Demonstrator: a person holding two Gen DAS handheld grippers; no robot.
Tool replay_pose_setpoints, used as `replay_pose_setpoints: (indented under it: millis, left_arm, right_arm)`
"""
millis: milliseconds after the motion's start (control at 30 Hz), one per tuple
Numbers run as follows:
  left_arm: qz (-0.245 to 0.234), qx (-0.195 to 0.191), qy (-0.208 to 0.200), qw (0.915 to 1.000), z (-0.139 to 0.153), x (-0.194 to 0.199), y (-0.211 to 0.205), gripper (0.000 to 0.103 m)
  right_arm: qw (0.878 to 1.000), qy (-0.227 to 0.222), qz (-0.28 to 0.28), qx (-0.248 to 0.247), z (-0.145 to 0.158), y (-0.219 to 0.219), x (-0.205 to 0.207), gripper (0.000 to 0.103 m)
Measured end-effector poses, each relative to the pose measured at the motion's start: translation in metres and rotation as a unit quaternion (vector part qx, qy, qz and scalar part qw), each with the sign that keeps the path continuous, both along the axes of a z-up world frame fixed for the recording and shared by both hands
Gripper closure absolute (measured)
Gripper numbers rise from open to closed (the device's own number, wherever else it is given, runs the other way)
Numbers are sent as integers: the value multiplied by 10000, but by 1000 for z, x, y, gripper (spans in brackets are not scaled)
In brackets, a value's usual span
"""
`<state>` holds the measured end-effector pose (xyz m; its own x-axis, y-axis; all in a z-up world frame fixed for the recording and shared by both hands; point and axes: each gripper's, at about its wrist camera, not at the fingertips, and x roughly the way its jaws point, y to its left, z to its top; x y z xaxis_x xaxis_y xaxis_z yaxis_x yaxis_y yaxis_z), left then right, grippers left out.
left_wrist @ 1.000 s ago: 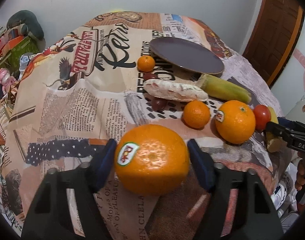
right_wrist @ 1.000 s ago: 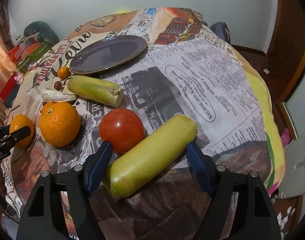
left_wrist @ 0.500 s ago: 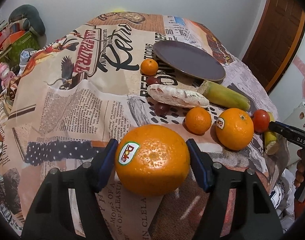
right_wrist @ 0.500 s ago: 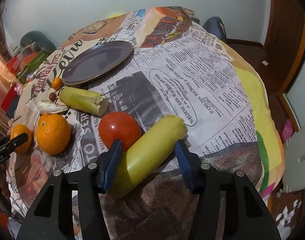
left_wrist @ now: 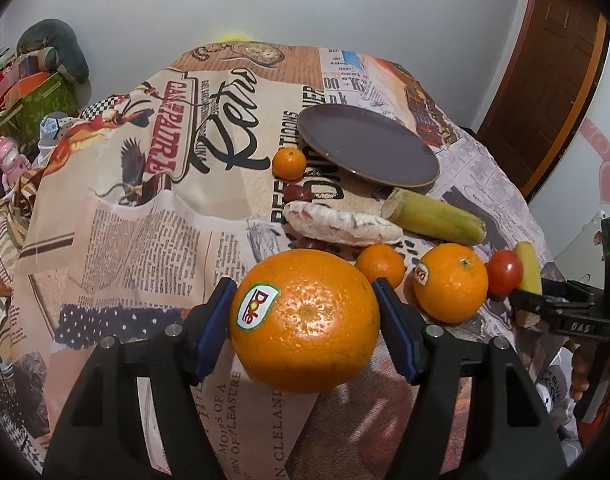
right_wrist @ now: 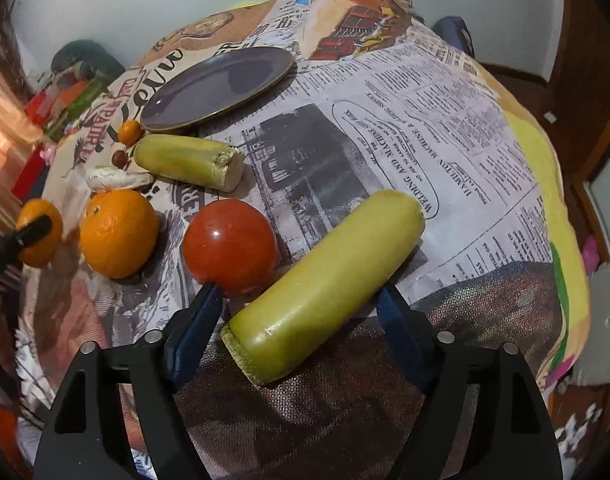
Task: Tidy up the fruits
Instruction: 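Lift and carry the orange with the left tool while the right tool carries the squash toward the plate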
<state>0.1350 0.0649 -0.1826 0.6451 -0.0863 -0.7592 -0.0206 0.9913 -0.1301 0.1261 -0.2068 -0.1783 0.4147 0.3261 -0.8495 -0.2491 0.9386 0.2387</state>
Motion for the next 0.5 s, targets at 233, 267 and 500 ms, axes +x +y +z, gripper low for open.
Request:
replay_pose_setpoints:
  millis: [233,267,500]
  left_arm:
    - [-10,-36,-138,9999,9,2,-2,35]
    - [-12,-41,-154,9999,10,2,-2,35]
    - [-21,-42,-208,9998,13,4,-3,35]
  right_arm:
    - [9988,-245,41,-424,6,-5,-7,48]
    - [9981,-265,28,-558,6,-8,-8,50]
    - [9982,-91,-352,-468,2,-45,-3,67]
